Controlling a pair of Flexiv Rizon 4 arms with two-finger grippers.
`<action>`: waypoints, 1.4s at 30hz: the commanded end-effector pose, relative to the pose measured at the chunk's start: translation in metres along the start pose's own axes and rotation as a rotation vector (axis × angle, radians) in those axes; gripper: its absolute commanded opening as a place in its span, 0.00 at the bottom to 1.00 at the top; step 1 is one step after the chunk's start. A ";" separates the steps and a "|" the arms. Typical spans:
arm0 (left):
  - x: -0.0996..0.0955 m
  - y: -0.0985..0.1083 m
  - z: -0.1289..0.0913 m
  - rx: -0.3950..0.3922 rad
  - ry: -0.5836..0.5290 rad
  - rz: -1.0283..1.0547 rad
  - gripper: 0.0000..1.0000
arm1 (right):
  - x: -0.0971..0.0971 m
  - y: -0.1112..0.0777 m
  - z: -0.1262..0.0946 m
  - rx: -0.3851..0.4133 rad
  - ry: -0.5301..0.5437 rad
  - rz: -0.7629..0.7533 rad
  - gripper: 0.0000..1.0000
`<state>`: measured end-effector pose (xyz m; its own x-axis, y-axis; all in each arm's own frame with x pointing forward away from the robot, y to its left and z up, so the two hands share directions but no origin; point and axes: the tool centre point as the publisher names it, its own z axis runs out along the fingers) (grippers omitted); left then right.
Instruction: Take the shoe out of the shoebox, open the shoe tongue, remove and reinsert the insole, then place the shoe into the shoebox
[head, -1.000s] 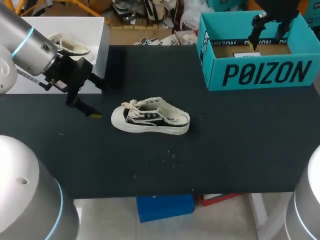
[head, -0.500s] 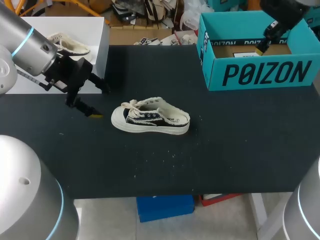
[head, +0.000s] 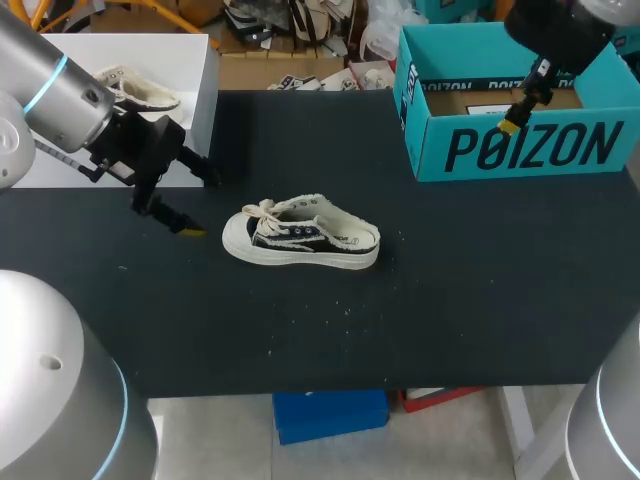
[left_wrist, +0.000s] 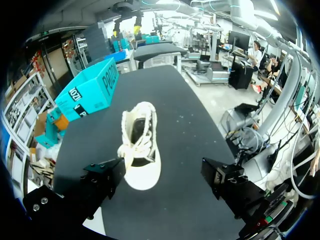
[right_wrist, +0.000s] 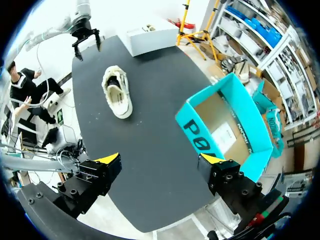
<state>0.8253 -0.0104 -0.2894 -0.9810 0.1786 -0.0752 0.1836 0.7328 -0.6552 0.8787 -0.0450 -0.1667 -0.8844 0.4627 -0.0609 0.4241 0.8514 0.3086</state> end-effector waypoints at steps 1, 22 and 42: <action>0.000 0.001 0.001 0.000 -0.003 0.003 1.00 | 0.032 -0.003 0.007 -0.095 0.043 -0.344 1.00; 0.000 0.001 0.001 0.000 -0.003 0.003 1.00 | 0.079 -0.002 0.062 -0.215 0.014 -0.278 1.00; 0.000 0.001 0.001 0.000 -0.003 0.003 1.00 | 0.108 0.025 0.097 -0.320 0.005 -0.313 1.00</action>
<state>0.8253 -0.0103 -0.2888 -0.9811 0.1789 -0.0743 0.1833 0.7337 -0.6543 0.8124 0.0503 -0.2581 -0.9619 0.1923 -0.1943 0.0536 0.8295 0.5559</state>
